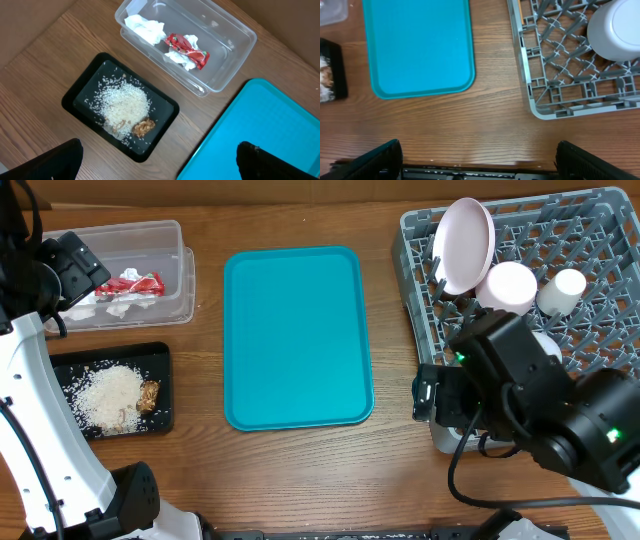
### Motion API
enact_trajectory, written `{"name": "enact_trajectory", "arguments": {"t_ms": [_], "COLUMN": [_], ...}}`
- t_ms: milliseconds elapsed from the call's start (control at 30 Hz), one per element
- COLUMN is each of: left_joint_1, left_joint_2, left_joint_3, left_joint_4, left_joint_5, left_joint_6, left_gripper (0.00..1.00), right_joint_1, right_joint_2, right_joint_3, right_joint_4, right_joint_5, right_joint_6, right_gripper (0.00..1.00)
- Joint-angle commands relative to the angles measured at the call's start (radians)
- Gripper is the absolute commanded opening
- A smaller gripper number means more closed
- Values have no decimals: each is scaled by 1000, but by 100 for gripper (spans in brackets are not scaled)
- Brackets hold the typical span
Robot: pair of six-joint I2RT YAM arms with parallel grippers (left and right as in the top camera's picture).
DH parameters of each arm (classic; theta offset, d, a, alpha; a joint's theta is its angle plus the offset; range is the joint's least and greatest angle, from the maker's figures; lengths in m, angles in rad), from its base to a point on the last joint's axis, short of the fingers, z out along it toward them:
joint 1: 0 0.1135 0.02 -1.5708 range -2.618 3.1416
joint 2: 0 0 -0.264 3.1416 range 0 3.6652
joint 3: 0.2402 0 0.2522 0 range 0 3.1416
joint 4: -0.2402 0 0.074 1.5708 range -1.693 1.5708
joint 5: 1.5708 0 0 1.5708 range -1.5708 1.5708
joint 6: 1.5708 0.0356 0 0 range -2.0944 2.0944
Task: Sort waste into correct bins and load items into the dishwasher
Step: 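Release the plate and pull the right gripper back to the rack's front edge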
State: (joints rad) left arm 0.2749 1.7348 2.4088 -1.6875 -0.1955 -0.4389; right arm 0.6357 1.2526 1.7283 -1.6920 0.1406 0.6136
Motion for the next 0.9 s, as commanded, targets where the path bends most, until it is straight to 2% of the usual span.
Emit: {"name": "enact_trajectory", "arguments": {"t_ms": [0, 200, 467, 733, 867], "left_joint_1": [-6, -6, -6, -6, -6], "left_joint_2": [4, 4, 4, 4, 4], "left_joint_3": [-3, -3, -2, -3, -3], "left_joint_4": [-2, -2, -2, -2, -2], "left_joint_5": [-10, -10, -10, -10, -10], "left_joint_6": [-10, -10, -10, -10, -10], "left_gripper": [100, 100, 100, 100, 100], "right_joint_1": [3, -100, -389, -588, -672], "right_joint_2": [-37, -203, -563, -929, -1015], "right_joint_3": [-71, -328, -805, -1192, -1358], "right_joint_4": [35, 280, 735, 1058, 1225], "right_joint_5": [43, -1, -299, -409, -493], "right_joint_6": [-11, -28, -312, -327, -327], "right_gripper": [100, 100, 100, 100, 100]}}
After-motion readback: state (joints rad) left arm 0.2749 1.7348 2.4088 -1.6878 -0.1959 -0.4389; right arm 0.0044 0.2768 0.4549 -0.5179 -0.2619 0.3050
